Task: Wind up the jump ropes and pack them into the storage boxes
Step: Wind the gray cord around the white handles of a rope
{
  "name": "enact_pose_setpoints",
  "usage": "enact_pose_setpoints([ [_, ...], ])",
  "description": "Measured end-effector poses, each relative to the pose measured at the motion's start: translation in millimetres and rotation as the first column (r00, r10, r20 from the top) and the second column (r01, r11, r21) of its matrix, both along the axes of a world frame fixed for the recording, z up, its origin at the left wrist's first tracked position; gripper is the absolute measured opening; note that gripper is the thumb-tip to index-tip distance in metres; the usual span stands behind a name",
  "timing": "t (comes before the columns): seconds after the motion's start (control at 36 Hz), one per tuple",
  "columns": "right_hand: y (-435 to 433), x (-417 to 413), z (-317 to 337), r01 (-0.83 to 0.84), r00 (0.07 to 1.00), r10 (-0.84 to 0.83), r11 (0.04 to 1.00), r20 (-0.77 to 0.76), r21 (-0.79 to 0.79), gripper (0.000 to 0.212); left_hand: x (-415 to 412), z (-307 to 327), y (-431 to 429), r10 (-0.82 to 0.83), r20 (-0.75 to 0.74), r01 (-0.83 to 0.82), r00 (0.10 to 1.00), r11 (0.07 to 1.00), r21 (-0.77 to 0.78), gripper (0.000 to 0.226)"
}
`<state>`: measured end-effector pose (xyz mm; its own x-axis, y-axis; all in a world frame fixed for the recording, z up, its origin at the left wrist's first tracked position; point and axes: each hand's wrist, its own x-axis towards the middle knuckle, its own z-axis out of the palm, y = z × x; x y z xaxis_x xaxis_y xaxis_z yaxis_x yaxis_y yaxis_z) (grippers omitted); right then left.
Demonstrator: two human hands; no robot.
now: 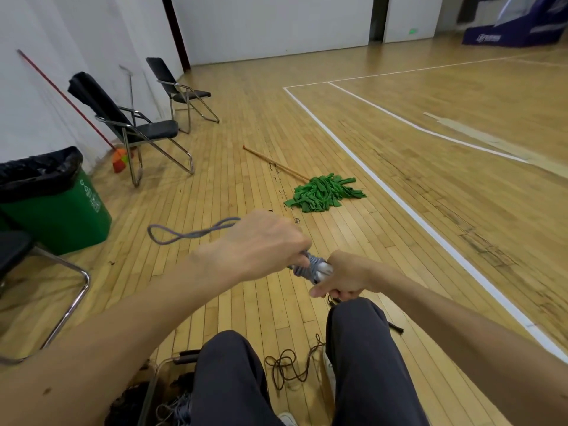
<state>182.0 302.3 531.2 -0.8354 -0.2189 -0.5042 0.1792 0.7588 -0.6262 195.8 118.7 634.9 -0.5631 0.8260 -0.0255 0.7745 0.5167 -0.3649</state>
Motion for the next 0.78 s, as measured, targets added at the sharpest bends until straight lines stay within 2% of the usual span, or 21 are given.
enact_pose_setpoints([
  [0.14,-11.7,7.2,-1.2,-0.100,0.995,0.101,0.993,-0.018,0.062,0.034,-8.4,10.2,1.2,-0.131,-0.069,0.134,0.989,0.990,0.050,0.046],
  [0.25,-19.2,19.3,0.8,-0.235,0.972,0.235,0.969,0.008,0.074,0.030,-18.7,14.6,-1.1,-0.233,-0.149,0.260,0.961,0.944,0.202,0.052],
  [0.44,-38.5,48.0,14.8,-0.339,0.929,0.348,0.937,-0.125,0.083,0.043,-33.7,17.0,-2.4,-0.077,-0.046,0.085,0.996,0.974,0.210,0.064],
  [0.56,-41.3,64.9,29.6,-0.387,0.898,0.397,0.918,-0.189,0.091,0.028,-36.8,14.9,-7.1,0.012,0.064,-0.024,0.998,0.982,0.187,0.065],
  [0.67,-44.1,77.6,36.9,-0.423,0.859,0.435,0.900,-0.271,0.104,0.027,-40.9,7.0,-10.7,0.070,0.161,-0.106,0.984,0.968,0.226,0.062],
  [0.78,-46.8,86.1,39.4,-0.420,0.834,0.438,0.898,-0.336,0.130,0.028,-46.7,-4.5,-16.3,0.108,0.201,-0.158,0.974,0.954,0.256,0.073],
])
